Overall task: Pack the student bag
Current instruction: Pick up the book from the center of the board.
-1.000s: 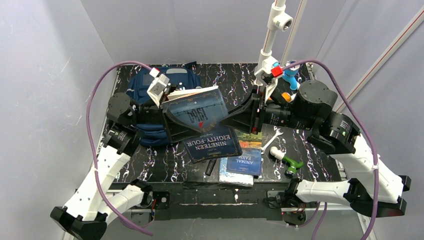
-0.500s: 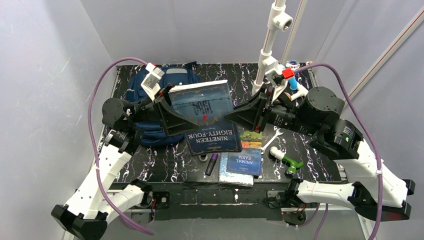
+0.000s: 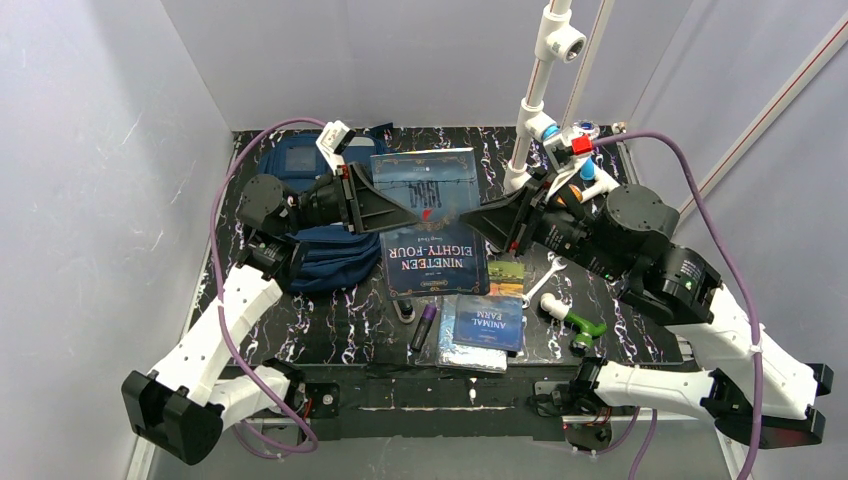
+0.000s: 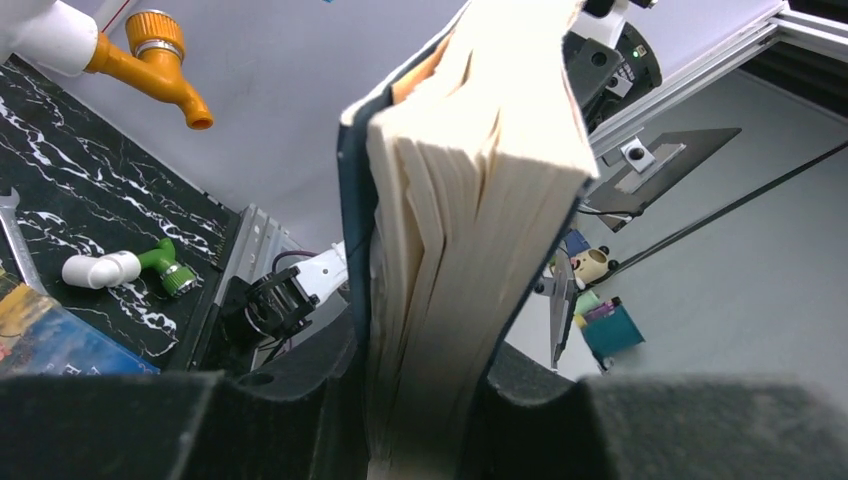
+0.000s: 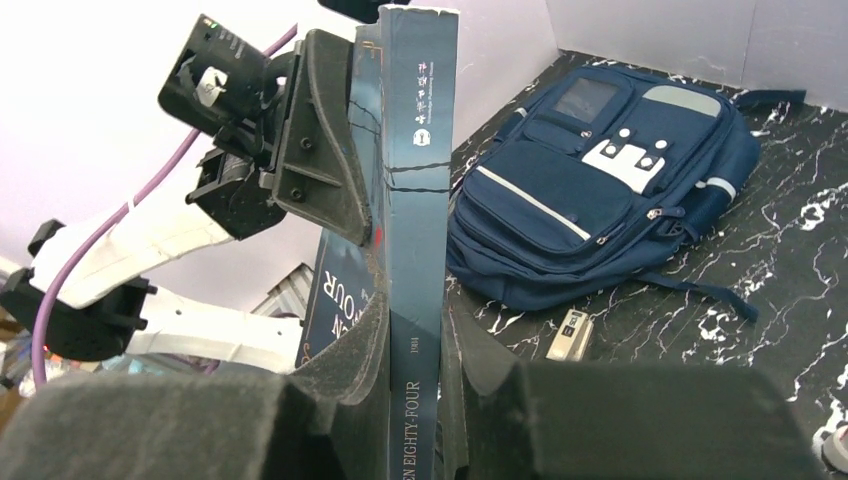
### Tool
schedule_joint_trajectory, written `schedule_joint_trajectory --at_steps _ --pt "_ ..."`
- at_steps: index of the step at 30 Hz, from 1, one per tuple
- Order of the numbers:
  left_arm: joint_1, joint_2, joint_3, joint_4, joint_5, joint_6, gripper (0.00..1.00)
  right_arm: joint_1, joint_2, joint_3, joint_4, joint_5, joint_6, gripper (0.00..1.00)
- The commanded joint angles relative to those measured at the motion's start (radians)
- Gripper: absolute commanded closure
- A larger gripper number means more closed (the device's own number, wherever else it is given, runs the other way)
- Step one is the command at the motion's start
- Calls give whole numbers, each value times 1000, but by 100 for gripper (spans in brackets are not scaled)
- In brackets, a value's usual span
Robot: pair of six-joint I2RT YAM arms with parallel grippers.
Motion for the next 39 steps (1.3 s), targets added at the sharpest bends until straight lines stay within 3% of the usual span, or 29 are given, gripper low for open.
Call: schedule_joint_trajectory --at_steps 1,6,13,16,18,19,20,21,23,25,26,31,39 --pt "-2 -40 9 24 -75 -58 86 -3 -53 -6 197 103 69 99" --pt "-2 -31 7 24 -99 -87 99 -1 -32 -55 249 29 144 91" --pt "-1 -30 15 25 -114 -93 100 -2 26 -82 341 -49 196 48" --pt "-1 -34 13 25 -122 -93 100 -2 51 -91 375 -91 211 49" --pt "-1 -34 15 25 -127 -98 100 -2 60 -90 373 -96 222 54" --pt "-1 -35 14 25 -131 -103 100 -2 60 -96 376 -95 227 64" --pt "-1 -36 14 25 -135 -107 100 -2 54 -103 382 -88 234 80" --pt "-1 -37 13 25 -141 -113 88 -3 45 -110 385 -67 244 99" --pt "-1 -47 -1 25 -160 -128 49 -3 10 -126 405 5 280 99" --pt "-1 -59 -21 25 -191 -166 22 -3 -26 -122 428 80 313 99" --pt "-1 -64 -30 25 -212 -198 14 -3 -33 -94 412 108 319 99" --pt "-20 -92 -20 26 -269 -281 6 -3 -25 -20 385 121 384 99" --pt "-35 -80 -60 25 -278 -356 2 -3 31 28 464 92 572 99"
